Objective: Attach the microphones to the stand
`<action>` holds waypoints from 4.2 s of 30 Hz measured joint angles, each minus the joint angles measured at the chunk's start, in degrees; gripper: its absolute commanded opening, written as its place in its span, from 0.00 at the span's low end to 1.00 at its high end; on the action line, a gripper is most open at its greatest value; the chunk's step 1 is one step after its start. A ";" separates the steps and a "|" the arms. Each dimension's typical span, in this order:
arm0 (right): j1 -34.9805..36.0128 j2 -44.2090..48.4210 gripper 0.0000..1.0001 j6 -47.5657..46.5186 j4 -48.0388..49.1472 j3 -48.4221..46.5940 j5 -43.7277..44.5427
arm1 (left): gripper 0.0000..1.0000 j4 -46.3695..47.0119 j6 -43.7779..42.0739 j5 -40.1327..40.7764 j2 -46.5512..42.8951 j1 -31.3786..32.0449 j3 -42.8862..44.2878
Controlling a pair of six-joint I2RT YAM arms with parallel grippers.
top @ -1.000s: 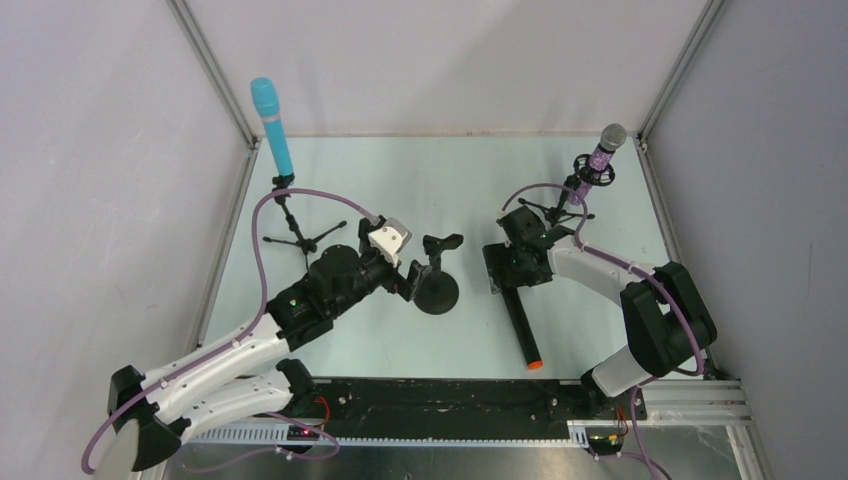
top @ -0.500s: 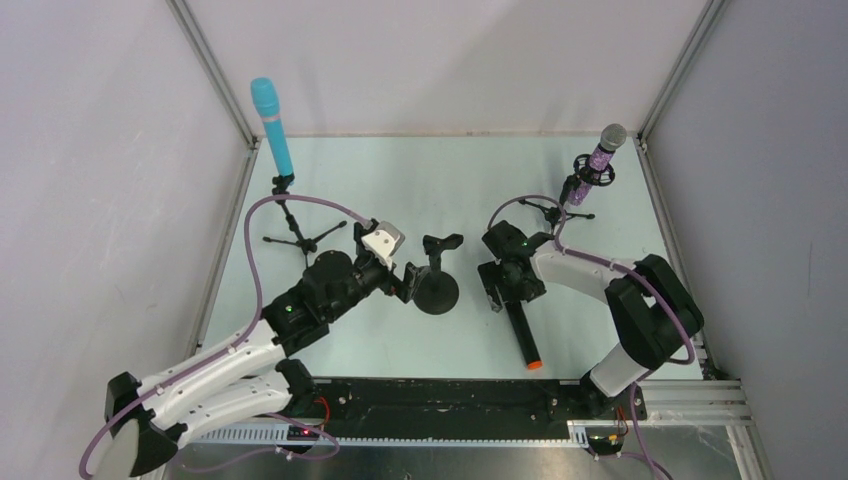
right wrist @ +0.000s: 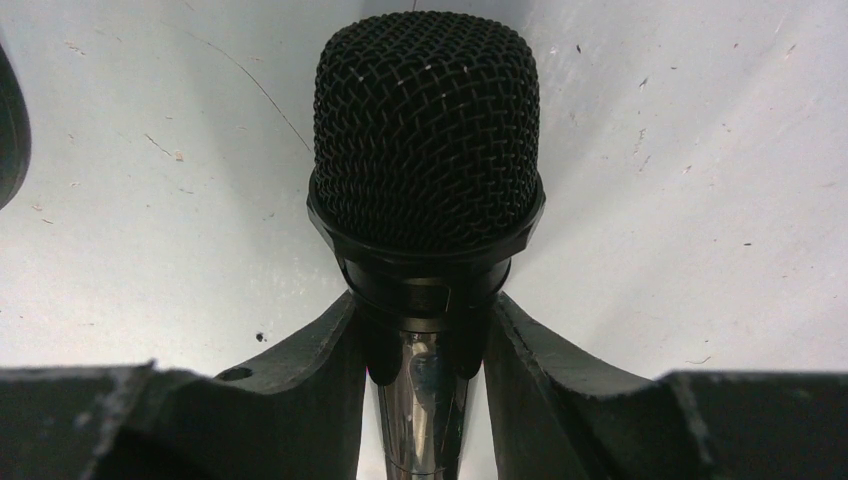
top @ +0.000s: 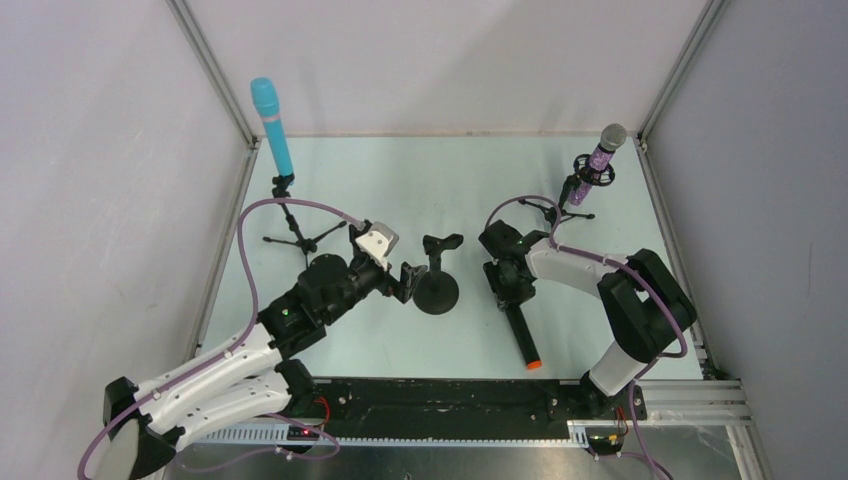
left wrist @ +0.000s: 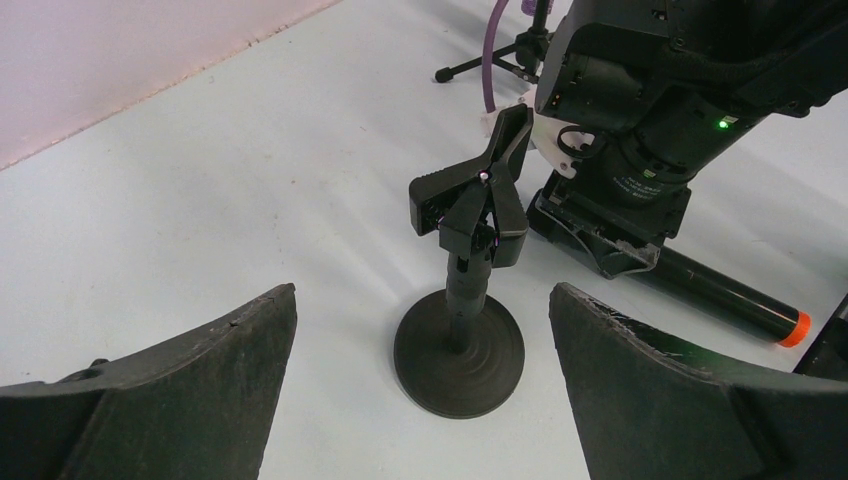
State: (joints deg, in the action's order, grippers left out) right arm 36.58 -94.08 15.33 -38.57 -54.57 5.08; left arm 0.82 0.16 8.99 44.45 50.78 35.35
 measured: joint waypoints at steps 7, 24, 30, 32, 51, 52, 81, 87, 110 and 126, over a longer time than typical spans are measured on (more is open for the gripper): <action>-0.24 0.31 0.00 -1.09 0.02 -0.11 -0.63 | 1.00 0.35 1.42 1.36 0.00 0.00 -1.60; -6.56 24.00 0.00 -1.92 7.98 -0.22 -12.35 | 1.00 0.17 9.01 2.78 1.62 0.00 -5.81; -6.80 37.24 0.00 -3.19 13.05 -0.33 -12.26 | 1.00 0.13 10.38 2.89 2.58 0.00 -6.51; -6.97 41.20 0.00 -3.80 15.10 -0.31 -12.31 | 1.00 0.17 10.40 2.89 2.71 0.00 -6.51; -7.34 67.52 0.00 -5.18 47.93 19.89 -7.48 | 1.00 0.17 7.17 2.80 2.64 0.00 -6.54; -7.34 67.54 0.00 -5.35 48.57 20.22 -7.48 | 1.00 0.17 6.23 2.60 2.38 0.00 -6.58; -7.37 67.08 0.00 -7.50 53.94 24.37 -10.67 | 1.00 -1.03 -15.34 -28.20 7.41 -10.97 2.49; -7.37 65.09 0.00 -7.74 54.29 24.98 -12.13 | 1.00 -3.19 -19.26 -32.02 10.23 -13.66 7.58; -12.98 44.22 0.00 -9.29 70.88 25.22 -27.32 | 1.00 -6.51 -24.22 -51.91 17.53 -18.84 18.14; -19.93 26.27 0.00 -5.03 92.21 25.03 -42.77 | 1.00 2.86 -18.97 -51.10 17.62 -18.82 12.26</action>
State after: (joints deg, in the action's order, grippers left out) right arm 16.64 -67.81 10.31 53.65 -29.54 -37.69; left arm 3.68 -18.81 -42.11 62.06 31.97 47.62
